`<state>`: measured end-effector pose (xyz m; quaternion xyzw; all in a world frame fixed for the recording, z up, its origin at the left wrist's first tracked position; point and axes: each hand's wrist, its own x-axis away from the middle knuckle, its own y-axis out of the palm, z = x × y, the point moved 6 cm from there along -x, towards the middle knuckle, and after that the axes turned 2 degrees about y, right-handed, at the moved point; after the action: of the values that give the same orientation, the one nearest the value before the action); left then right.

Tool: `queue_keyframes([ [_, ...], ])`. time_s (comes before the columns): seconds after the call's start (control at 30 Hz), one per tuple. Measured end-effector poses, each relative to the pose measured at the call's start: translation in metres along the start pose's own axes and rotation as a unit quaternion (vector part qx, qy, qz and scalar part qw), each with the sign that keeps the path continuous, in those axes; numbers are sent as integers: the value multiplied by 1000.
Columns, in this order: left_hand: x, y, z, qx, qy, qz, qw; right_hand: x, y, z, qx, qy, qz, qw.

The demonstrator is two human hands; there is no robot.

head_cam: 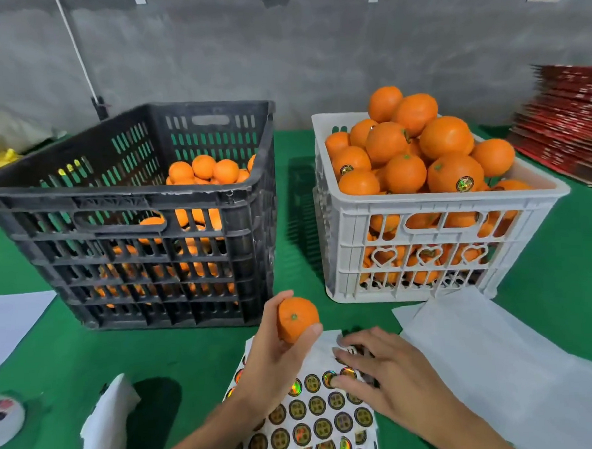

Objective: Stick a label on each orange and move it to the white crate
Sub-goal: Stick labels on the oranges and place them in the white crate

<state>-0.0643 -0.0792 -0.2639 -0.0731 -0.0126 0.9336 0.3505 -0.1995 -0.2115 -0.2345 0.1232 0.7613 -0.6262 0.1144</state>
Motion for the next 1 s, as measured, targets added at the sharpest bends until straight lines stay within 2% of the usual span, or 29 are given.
queue_keyframes([
  [0.07,2,1,2,-2,7,-8,1000,-1,-1,-2,-31,13,34,999],
  [0.17,3,4,0,-21,2,-23,1000,-2,1,4,-121,94,61,986],
  [0.37,3,5,-2,-78,7,-24,997,-6,12,15,-360,237,22,902],
  [0.5,4,6,-1,-104,23,-31,994,-7,13,20,-404,283,23,869],
  [0.6,4,4,0,-104,22,-27,994,-11,4,26,-418,337,107,837],
  [0.7,3,5,6,-93,29,-28,995,-24,-23,20,-378,309,223,844],
  [0.77,2,6,14,-103,49,-34,993,-35,-39,6,-352,267,267,856],
  [0.9,-7,1,43,-144,121,-22,982,-52,-50,-23,-339,222,260,876],
  [1.0,-16,-7,74,-161,179,-2,971,-61,-63,-33,-383,189,241,871],
])
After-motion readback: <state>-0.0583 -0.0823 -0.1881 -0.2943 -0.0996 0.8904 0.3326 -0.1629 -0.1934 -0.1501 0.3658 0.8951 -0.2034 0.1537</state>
